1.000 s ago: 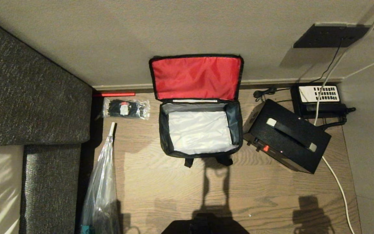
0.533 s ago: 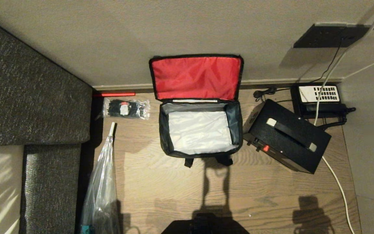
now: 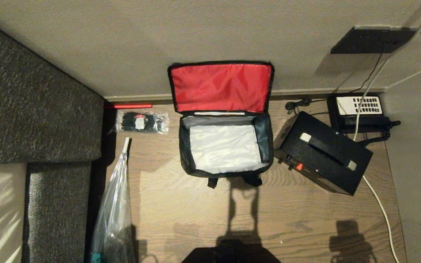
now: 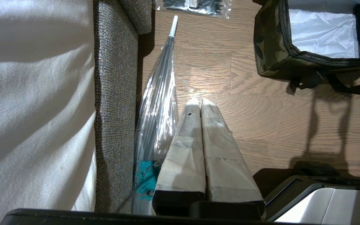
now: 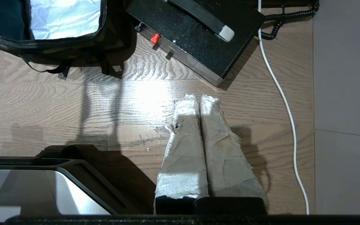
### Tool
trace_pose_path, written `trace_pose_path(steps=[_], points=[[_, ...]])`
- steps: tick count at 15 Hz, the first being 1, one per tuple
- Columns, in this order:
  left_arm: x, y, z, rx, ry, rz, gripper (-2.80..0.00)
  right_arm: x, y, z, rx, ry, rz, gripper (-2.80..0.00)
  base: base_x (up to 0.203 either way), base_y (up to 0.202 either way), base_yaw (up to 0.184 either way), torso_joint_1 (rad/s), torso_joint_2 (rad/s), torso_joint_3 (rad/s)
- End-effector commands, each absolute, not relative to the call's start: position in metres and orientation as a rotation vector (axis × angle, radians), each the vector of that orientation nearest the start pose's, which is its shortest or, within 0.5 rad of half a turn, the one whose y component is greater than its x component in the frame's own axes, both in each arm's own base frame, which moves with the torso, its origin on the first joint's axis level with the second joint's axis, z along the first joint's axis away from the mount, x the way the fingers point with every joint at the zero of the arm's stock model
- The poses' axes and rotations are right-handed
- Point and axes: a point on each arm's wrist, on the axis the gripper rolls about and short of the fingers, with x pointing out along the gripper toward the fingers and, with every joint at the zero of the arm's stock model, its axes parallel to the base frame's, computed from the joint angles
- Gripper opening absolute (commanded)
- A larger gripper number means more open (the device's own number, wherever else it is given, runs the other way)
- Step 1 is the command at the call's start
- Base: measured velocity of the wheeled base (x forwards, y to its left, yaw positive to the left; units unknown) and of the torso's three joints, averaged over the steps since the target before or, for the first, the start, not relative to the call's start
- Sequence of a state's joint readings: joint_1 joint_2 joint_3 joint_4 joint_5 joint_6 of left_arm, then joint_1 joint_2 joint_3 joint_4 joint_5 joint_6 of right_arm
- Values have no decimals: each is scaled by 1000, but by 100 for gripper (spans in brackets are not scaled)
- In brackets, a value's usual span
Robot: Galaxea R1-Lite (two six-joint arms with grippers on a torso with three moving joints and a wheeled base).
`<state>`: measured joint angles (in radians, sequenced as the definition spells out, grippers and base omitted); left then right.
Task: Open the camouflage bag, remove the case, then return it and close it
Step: Grip the handle again
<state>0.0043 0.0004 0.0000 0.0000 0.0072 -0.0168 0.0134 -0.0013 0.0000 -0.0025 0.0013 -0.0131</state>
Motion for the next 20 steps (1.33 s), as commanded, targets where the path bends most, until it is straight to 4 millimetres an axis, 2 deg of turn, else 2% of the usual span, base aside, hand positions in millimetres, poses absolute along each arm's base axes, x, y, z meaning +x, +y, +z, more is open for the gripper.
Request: trace_pose_path(steps=[1,20], points=[[-23,0,75,-17,1,12,-280,-23,0,76,-14,-6,15,-280,0,0,0,0,0,0],[-23,0,75,-17,1,12,-280,-23,0,76,-14,-6,15,-280,0,0,0,0,0,0]])
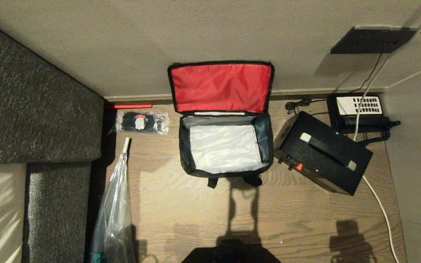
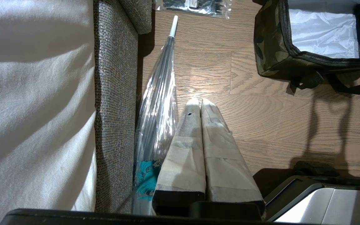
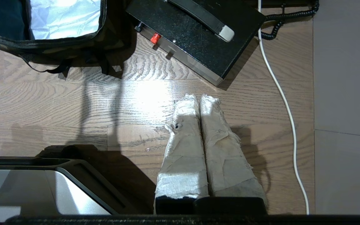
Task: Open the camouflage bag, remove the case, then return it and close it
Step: Grip the handle again
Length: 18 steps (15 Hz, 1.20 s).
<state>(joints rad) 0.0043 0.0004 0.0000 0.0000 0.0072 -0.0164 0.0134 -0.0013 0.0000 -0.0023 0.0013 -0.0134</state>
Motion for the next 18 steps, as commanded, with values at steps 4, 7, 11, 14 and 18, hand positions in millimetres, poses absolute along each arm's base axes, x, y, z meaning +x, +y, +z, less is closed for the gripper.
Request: trace_pose_path(steps=[4,7,11,14,18], points=[[-23,0,75,-17,1,13,-280,-23,0,76,-14,-6,15,-280,0,0,0,0,0,0],[-23,0,75,-17,1,12,-280,-23,0,76,-14,-6,15,-280,0,0,0,0,0,0],[-23,0,75,-17,1,12,-280,-23,0,76,-14,-6,15,-280,0,0,0,0,0,0],[-23,0,75,-17,1,12,-280,-23,0,76,-14,-6,15,-280,0,0,0,0,0,0],[-23,0,75,-17,1,13,-280,-23,0,76,-14,-6,15,-280,0,0,0,0,0,0]])
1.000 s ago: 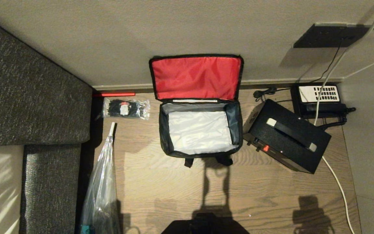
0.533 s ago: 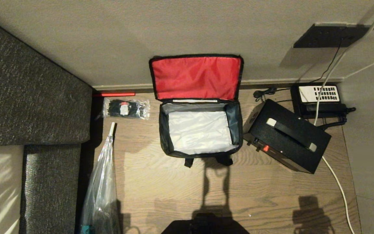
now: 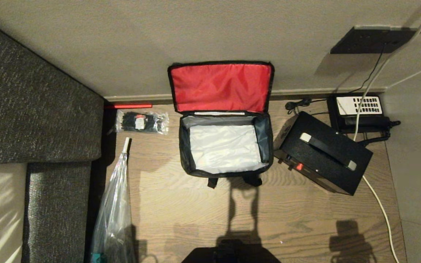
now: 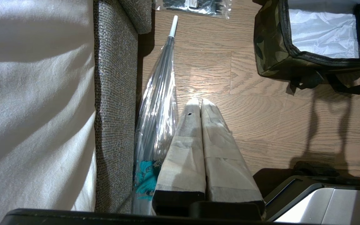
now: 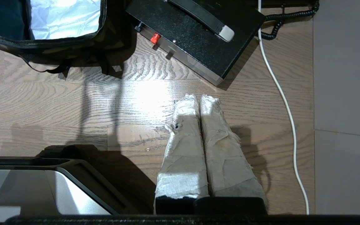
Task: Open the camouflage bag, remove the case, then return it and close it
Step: Grip the handle again
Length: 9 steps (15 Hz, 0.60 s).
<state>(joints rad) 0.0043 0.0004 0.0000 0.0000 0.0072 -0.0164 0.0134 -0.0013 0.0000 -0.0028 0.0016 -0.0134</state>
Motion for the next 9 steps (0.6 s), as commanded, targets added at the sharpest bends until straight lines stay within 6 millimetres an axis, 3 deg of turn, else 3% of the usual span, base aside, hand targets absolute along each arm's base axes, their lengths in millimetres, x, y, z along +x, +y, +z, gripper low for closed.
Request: trace_pose_path(steps=[1,5,9], points=[[-23,0,75,-17,1,12,-280,-23,0,76,-14,-6,15,-280,0,0,0,0,0,0],[-23,0,75,-17,1,12,-280,-24,0,75,-108,16,37,-280,0,0,0,0,0,0],[-23,0,75,-17,1,12,-280,-28,0,81,-86,32,43,-280,0,0,0,0,0,0]])
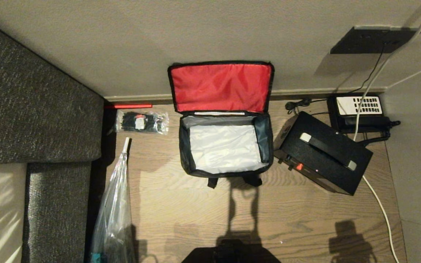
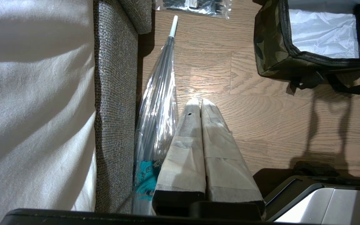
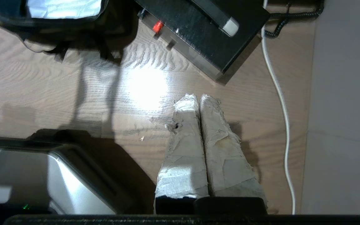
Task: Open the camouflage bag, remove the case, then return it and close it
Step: Grip the handle again
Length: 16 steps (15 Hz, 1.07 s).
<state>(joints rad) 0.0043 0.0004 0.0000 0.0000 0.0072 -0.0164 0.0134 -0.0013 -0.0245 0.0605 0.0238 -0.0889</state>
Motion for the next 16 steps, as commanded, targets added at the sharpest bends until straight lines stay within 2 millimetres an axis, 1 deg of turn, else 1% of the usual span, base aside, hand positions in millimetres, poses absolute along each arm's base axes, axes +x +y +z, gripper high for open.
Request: trace_pose_path(steps=[1,3,5,6,7,10,13,14,16], points=[[-23,0,75,-17,1,12,-280,-32,0,91,-65,29,50,-280,0,0,0,0,0,0],[-23,0,75,-17,1,12,-280,-51,1,116,48,49,77,-280,0,0,0,0,0,0],[-23,0,75,-17,1,12,-280,-78,2,143,150,46,132,-280,0,0,0,0,0,0],[-23,0,75,-17,1,12,-280,-85,2,151,172,26,149,-280,0,0,0,0,0,0],[-23,0,75,-17,1,12,-280,-86,2,154,194,16,169,-280,0,0,0,0,0,0],[-23,0,75,-17,1,12,-280,-86,3,150,217,59,208,-280,0,0,0,0,0,0],[-23,0,75,-17,1,12,-280,-92,4,135,241,237,240,-280,0,0,0,0,0,0],[-23,0,75,-17,1,12,-280,-93,5,132,257,275,265,-280,0,0,0,0,0,0],[-23,0,75,-17,1,12,-280,-94,5,129,330,316,254,-280,0,0,0,0,0,0]])
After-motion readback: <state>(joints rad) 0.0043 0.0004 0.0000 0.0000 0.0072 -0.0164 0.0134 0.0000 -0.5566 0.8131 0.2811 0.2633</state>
